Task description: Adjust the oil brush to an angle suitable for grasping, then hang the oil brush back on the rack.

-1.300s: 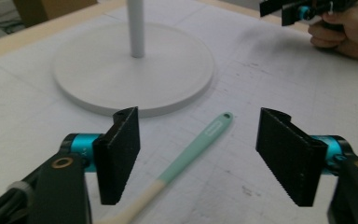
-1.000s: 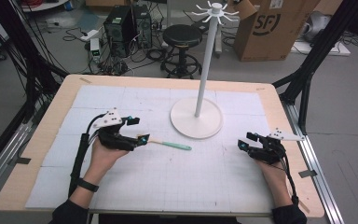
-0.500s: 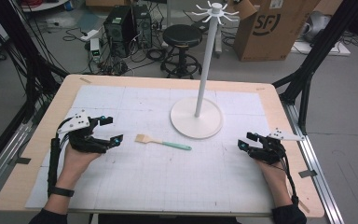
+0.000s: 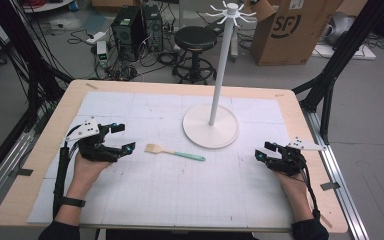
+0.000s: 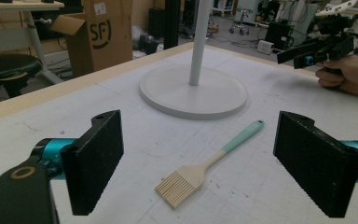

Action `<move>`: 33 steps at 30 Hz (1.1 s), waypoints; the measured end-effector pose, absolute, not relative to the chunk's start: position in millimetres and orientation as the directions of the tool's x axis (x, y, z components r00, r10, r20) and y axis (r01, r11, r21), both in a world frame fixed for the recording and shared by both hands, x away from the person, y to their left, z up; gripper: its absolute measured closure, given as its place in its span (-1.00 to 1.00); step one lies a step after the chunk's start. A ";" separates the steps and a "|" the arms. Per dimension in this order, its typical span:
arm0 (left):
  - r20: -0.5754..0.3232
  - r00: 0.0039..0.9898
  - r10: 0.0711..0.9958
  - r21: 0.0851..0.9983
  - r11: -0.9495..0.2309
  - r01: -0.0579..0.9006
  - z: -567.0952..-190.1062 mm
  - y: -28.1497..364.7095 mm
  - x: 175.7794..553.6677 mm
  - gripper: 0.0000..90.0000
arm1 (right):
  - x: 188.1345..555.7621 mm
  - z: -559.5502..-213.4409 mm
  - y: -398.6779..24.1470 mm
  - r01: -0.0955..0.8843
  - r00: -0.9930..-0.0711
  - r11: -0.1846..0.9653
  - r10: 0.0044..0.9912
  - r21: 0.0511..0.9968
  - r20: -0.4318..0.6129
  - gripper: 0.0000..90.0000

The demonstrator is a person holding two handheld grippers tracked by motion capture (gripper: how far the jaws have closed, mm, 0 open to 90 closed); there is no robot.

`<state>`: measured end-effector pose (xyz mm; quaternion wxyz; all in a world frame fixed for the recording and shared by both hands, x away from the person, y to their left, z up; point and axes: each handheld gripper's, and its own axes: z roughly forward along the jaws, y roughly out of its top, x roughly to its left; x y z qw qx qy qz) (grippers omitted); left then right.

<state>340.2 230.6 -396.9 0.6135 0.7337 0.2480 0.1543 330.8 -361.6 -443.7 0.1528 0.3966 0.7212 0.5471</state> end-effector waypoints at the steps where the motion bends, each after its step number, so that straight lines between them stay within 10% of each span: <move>1: -0.081 0.827 0.556 0.977 -0.119 0.176 -396.9 231.4 340.3 -0.63 | 331.1 -444.0 -361.5 0.408 -0.636 0.085 0.741 0.909 0.216 -0.26; 33: -0.010 0.914 0.406 0.952 -0.275 0.133 -398.3 168.7 372.9 -0.74 | 331.9 -445.3 -361.4 0.415 -0.642 0.089 0.734 0.906 0.222 -0.37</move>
